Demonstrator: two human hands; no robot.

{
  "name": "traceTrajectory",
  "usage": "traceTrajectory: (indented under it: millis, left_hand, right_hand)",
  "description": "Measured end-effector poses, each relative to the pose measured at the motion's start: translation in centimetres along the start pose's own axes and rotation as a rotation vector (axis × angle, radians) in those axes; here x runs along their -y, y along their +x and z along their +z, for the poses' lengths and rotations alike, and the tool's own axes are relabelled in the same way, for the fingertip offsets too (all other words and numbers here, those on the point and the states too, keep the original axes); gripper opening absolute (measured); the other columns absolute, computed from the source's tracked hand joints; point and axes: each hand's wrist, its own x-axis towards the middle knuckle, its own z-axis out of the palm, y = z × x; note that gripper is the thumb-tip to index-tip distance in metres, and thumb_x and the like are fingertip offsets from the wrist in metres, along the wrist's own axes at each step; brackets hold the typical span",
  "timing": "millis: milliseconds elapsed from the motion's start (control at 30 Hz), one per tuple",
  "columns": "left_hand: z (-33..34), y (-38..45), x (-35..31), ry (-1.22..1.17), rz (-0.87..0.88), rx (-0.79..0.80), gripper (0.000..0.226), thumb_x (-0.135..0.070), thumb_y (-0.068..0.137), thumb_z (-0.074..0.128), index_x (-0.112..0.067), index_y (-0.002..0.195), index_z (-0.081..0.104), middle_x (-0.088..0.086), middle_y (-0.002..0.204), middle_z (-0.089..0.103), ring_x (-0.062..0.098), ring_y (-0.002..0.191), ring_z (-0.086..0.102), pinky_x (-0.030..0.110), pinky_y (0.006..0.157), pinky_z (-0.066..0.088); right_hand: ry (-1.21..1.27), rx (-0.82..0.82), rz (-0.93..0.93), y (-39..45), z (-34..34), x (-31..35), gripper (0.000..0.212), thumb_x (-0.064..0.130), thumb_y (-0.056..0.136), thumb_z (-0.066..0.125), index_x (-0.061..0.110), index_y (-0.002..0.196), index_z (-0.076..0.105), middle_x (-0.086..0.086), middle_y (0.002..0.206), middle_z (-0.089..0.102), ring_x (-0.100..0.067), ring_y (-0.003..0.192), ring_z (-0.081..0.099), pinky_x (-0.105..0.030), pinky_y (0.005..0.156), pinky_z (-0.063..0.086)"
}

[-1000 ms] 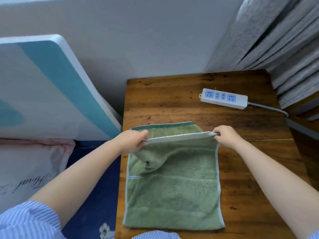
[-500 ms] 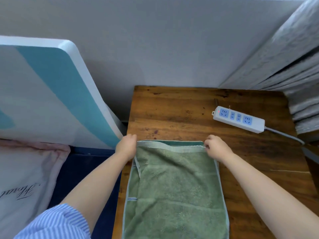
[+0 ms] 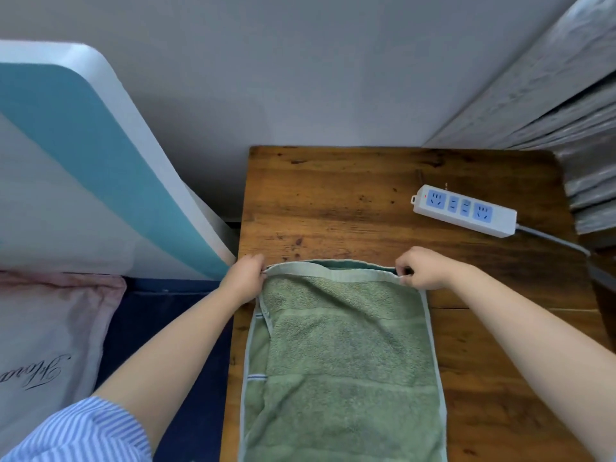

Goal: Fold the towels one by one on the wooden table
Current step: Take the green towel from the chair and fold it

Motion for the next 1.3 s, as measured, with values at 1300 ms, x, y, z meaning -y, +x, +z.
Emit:
traceTrajectory:
  millis: [1300]
  left_hand:
    - [-20.8,-15.0,-13.0,-0.347,0.448,-0.941,0.019,-0.002,0.092,0.046,0.010,0.099,0.059,0.028,0.102,0.061,0.039,0.097,0.055,0.035,0.082,0.037]
  right_hand:
    - [0.057,-1.298,0.124,-22.3,-12.4,7.1,0.036,-0.006,0.084,0.041,0.000,0.118,0.051,-0.027,0.110,0.057,-0.039,0.103,0.053,-0.041,0.083,0.045]
